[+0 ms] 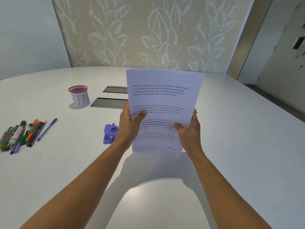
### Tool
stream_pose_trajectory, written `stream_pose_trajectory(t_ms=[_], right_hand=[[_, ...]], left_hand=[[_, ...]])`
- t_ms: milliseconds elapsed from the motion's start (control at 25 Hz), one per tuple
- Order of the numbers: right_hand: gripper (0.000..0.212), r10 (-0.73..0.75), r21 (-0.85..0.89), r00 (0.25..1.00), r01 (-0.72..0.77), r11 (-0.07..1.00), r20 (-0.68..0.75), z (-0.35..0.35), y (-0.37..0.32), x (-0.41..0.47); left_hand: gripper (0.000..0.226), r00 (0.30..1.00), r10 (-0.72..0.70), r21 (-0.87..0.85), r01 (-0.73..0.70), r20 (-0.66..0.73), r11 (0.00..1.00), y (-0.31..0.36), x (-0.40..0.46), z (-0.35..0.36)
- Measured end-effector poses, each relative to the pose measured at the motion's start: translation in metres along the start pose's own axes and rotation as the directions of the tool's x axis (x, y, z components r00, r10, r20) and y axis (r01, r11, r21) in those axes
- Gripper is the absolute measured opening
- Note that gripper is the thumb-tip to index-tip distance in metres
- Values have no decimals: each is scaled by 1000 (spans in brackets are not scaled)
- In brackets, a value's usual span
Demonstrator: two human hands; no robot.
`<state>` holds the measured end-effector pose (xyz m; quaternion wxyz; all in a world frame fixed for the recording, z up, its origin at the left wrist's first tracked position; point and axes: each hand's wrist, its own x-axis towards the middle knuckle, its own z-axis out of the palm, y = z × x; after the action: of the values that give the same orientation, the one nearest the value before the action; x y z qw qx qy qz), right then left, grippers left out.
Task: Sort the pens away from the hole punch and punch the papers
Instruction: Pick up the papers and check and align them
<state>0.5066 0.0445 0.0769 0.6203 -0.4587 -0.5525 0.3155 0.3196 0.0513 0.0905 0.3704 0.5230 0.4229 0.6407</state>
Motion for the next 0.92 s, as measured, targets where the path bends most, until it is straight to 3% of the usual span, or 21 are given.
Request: stream_pose_trajectory(t_ms=[200, 560, 720, 920], right_hand=[[33, 18, 7, 1000, -18, 1000, -2, -9, -1, 6], [47, -9, 9, 1000, 9, 1000, -3, -4, 1, -4], [41, 13, 12, 1000, -13, 1000, -13, -2, -3, -1], [30, 89, -25, 996, -89, 996, -10, 4, 13, -17]], left_hand=[[22, 996, -14, 26, 16, -86, 1000, 8, 4, 1], [29, 985, -49, 34, 55, -167, 998, 7, -2, 10], [28, 984, -26, 52, 36, -174, 998, 13, 1, 9], [25, 979, -120, 77, 134, -163, 988, 0, -14, 8]])
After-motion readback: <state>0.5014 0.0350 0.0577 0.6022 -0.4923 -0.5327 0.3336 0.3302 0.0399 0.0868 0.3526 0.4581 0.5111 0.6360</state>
